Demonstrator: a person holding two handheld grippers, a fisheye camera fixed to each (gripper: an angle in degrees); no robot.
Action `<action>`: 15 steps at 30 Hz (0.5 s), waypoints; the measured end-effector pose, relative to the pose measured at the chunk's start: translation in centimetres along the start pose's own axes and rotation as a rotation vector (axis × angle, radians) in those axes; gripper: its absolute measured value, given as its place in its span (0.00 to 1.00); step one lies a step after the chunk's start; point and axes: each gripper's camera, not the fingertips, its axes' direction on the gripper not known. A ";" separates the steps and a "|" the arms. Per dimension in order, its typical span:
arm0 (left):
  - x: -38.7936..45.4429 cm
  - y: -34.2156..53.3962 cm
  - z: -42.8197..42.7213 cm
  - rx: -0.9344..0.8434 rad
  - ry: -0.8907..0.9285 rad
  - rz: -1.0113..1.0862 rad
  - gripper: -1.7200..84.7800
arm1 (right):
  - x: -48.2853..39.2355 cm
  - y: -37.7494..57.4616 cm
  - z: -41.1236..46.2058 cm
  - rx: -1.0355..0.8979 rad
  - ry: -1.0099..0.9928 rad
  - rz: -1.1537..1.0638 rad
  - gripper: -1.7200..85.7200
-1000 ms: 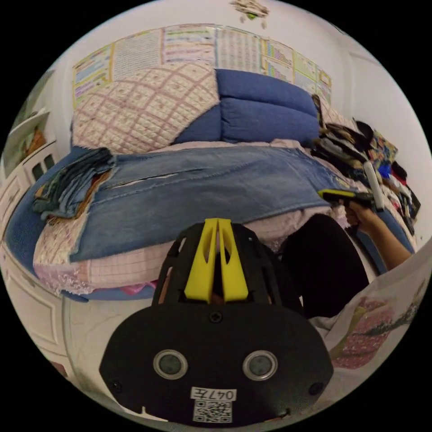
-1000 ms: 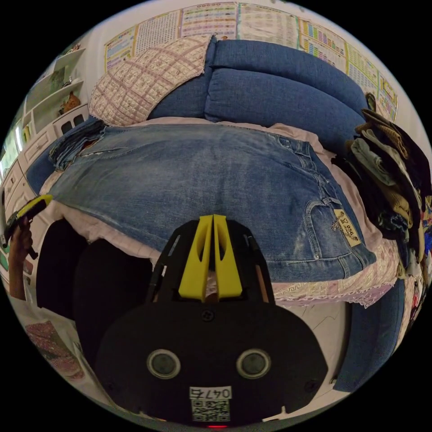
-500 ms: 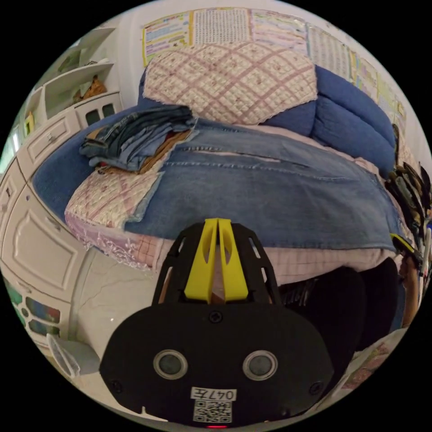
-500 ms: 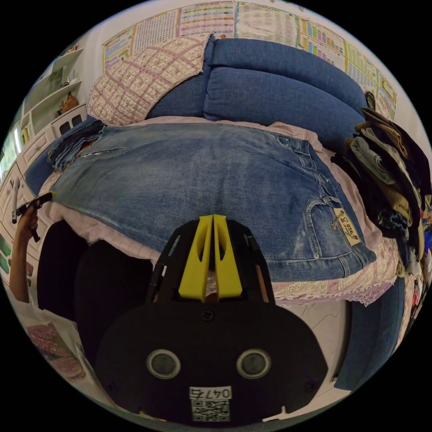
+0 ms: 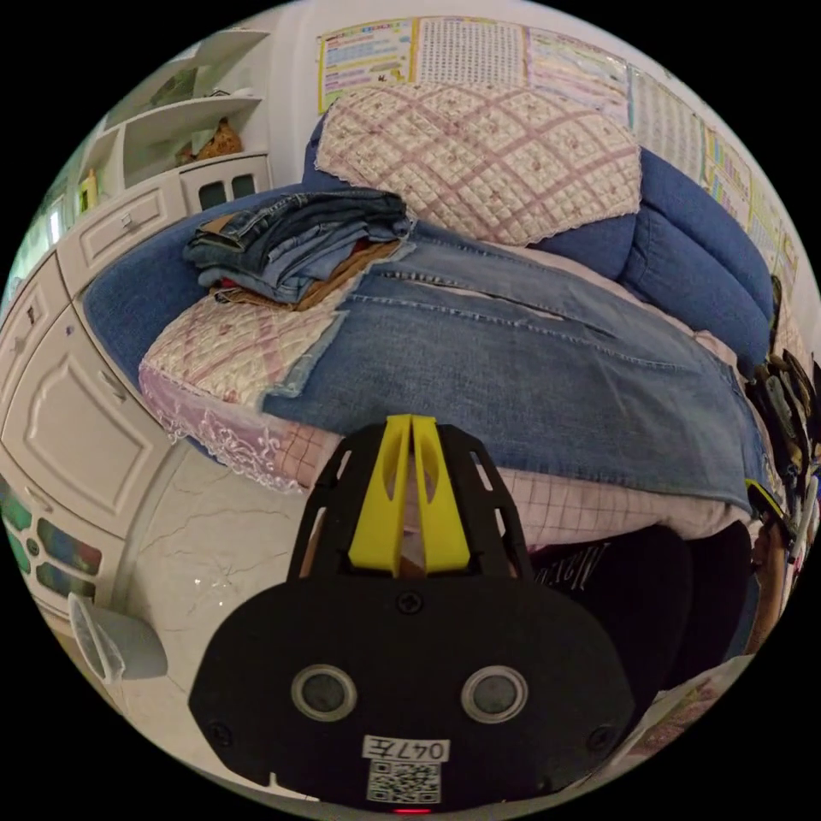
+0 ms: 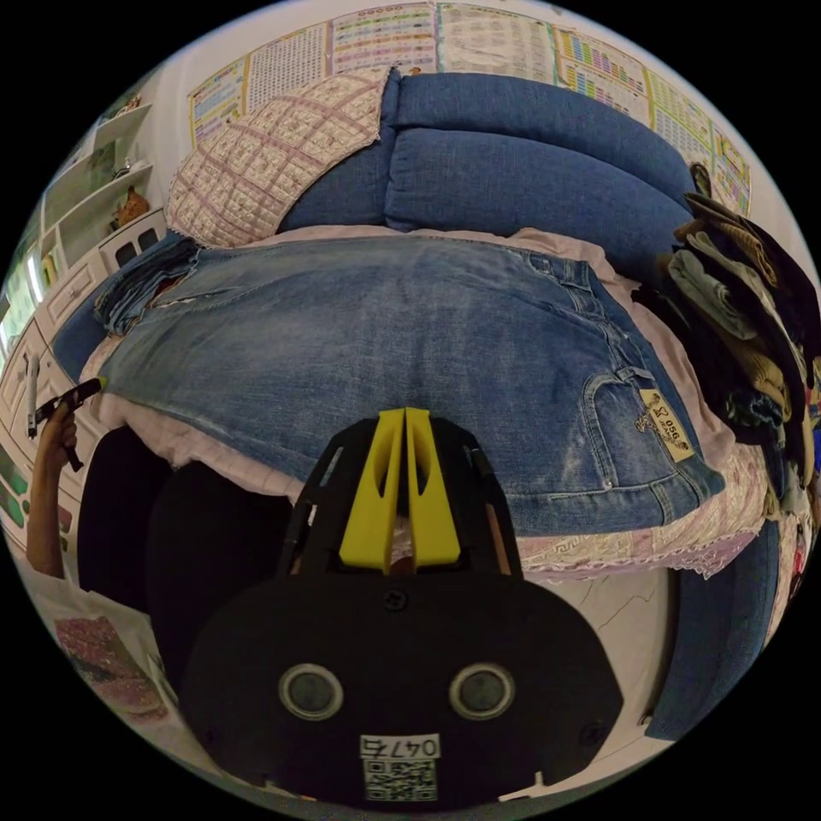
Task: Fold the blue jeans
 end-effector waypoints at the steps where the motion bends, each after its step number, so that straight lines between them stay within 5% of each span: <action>1: -0.2 -0.1 -0.1 0.005 -0.001 -0.016 0.01 | 0.0 0.0 -0.1 0.000 0.000 -0.002 0.01; 15: -2.8 -1.6 -3.1 0.035 0.016 -0.031 0.01 | 1.2 0.3 -1.7 0.006 -0.005 0.012 0.01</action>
